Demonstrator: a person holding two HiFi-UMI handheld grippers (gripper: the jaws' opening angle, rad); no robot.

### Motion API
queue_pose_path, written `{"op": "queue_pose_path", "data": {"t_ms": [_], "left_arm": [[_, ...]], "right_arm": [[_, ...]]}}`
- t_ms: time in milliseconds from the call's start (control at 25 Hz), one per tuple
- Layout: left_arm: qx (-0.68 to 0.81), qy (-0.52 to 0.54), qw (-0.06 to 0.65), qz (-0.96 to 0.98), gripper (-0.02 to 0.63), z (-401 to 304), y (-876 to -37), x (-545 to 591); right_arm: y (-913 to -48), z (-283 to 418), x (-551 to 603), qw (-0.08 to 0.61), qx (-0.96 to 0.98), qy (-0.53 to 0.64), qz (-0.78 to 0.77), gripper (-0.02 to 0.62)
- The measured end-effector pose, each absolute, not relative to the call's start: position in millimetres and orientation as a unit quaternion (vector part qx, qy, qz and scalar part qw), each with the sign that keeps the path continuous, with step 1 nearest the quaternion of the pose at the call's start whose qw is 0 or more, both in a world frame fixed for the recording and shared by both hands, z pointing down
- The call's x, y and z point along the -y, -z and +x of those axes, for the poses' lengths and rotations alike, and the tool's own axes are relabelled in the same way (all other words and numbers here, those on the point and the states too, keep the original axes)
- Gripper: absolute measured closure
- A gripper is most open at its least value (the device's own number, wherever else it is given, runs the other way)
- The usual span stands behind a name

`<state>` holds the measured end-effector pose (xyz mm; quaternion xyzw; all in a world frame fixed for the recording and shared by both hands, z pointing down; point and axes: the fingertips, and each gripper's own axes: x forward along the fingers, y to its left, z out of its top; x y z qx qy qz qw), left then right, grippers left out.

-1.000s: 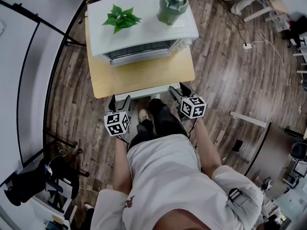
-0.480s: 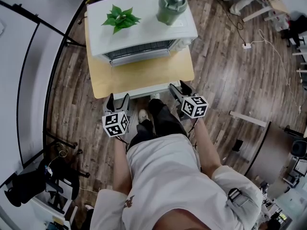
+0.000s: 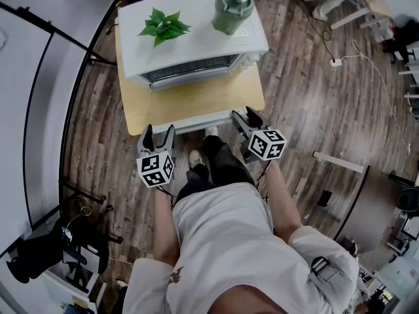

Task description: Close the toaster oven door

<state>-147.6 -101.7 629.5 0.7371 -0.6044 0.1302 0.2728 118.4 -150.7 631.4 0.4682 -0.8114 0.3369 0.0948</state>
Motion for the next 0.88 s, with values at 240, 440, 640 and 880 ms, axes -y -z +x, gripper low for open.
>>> {"op": "queue_pose_path", "data": {"t_ms": [240, 440, 640, 880], "left_arm": [[0.607, -0.131, 0.257, 0.740, 0.291, -148, -619, 107], [0.605, -0.134, 0.241, 0.747, 0.284, -147, -609, 110], [0.586, -0.142, 0.199, 0.772, 0.299, -132, -587, 106], [0.532, -0.192, 0.132, 0.814, 0.359, -98, -575, 92]], "right_arm": [[-623, 118, 157, 0.082, 0.811, -0.336, 0.471, 0.345], [-615, 117, 162, 0.068, 0.812, -0.334, 0.474, 0.344], [-608, 116, 167, 0.063, 0.815, -0.325, 0.476, 0.342], [-603, 116, 171, 0.055, 0.815, -0.322, 0.478, 0.341]]}}
